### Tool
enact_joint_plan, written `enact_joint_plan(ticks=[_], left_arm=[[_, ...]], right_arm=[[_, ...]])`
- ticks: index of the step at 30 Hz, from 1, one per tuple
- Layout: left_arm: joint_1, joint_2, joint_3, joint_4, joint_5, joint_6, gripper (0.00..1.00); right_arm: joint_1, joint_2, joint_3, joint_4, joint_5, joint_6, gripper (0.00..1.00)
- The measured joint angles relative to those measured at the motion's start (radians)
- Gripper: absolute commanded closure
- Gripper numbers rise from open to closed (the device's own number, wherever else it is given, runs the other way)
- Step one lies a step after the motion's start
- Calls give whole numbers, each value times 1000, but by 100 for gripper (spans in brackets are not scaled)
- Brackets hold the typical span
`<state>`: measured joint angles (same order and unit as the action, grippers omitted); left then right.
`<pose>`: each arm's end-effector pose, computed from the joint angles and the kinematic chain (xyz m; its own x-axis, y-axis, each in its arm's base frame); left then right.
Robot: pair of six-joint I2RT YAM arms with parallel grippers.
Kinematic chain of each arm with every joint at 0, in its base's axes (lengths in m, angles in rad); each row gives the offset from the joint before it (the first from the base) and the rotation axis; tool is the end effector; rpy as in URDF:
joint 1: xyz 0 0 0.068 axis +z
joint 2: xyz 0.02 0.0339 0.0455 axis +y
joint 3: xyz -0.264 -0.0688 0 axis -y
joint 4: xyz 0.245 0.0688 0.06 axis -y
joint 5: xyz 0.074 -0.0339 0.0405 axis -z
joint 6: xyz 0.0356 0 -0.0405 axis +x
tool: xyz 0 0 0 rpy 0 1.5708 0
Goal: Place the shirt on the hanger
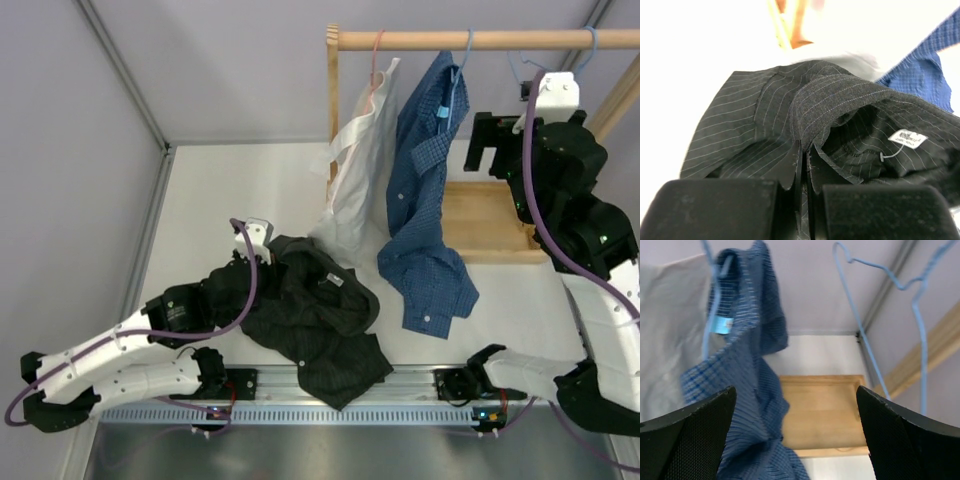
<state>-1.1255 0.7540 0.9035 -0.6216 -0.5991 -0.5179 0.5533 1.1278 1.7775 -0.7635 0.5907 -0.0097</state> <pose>0.0840 -0.1294 0.3430 -0.4321 -0.0439 -0.9008 0.3627 0.9060 -0.2181 0.1538 0.0717 0.5362 -0.0969 -0.0693 -0.9929 0.0334 0.9968 -0.0729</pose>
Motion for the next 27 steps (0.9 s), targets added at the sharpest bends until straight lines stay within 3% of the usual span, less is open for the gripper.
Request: enact_joint_plan(ticks=[4,11,15,17,19,20,21,25,27], left_arm=[[0,0,30,-53,-51,-11,100],[0,-5,30,-131,-41,-11,100],[0,-32,19,-153,-33,-4,100],[0,-51,16,-163,-31,-3,100],[0,-63,16,-165,-30,-3,100],[0,-69,16,-165,-30,-2,100],[0,-75,16,-165,-31,-1,100],[0,-99,4,-165,-29,0,100],[0,-106,1,-167,-26,1,100]], right_arm=[[-120,-12,26,-58,34,-38,1],[-468,97,116,-136,94,-68,1],[-592,146,72,-180,-67,-71,1],[-612,154,47,-202,-193,-74,6],[-616,157,33,-212,-295,-70,32],[-620,158,27,-215,-342,-63,55],[-624,157,23,-217,-379,-60,65],[-638,141,-4,-210,-441,-31,63],[-640,131,-13,-211,-450,-31,69]])
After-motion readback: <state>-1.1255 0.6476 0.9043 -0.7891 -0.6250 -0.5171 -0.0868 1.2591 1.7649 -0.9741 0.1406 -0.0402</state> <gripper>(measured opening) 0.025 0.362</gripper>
